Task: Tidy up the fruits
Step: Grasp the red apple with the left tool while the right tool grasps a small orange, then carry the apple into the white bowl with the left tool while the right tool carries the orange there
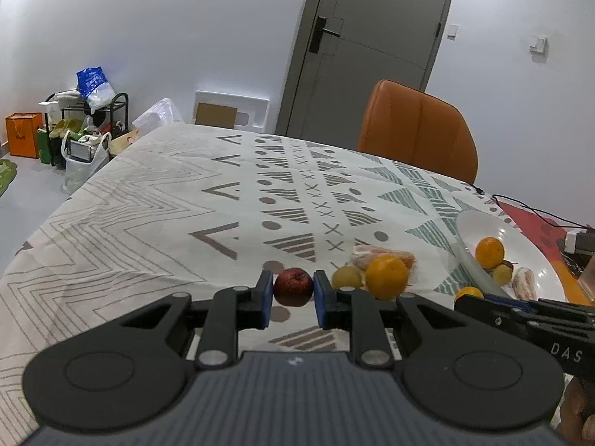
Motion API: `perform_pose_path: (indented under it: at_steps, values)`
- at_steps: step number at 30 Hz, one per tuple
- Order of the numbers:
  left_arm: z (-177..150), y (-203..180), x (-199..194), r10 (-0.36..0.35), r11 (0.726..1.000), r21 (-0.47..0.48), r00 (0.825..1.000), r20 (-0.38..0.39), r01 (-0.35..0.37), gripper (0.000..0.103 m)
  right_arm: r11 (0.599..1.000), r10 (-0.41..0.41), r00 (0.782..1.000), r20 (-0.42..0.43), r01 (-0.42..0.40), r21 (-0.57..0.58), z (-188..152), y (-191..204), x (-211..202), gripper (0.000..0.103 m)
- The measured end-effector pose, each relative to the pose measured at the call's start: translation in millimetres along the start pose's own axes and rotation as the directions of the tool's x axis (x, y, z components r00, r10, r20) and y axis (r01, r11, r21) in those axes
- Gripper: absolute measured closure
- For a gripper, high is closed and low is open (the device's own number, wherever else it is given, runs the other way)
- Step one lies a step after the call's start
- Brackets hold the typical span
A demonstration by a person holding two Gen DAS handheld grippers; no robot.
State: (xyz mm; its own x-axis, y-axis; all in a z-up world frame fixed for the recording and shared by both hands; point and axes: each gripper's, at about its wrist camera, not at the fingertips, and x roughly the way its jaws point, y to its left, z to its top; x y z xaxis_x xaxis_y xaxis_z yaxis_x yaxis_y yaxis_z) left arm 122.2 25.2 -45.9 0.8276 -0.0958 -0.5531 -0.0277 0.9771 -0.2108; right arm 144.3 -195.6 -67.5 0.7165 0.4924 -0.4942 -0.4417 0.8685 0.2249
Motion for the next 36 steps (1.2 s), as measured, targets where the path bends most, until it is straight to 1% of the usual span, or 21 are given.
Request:
perform_pose_path:
  at_steps: [16,24,36]
  values:
    - [1.6,-36.3,3.5,-0.032,0.998,0.049,0.999,0.007,0.031,0.082,0.999,-0.033,0.998,0.050,0.031,0.042,0.2,-25.7,-24.0,0.081]
    - [1.8,-59.5,10.5,-0.083,0.994,0.073,0.997,0.007,0.083,0.082,0.994,-0.092,0.994,0.065,0.088,0.065,0.2,-44.5,-37.8,0.081]
    - [3.2,-79.6,16.2,-0.123,0.988,0.099,0.992,0.001,0.122,0.082,0.984,-0.161,0.983,0.087,0.152,0.094,2.5,-67.0,-49.4,0.081]
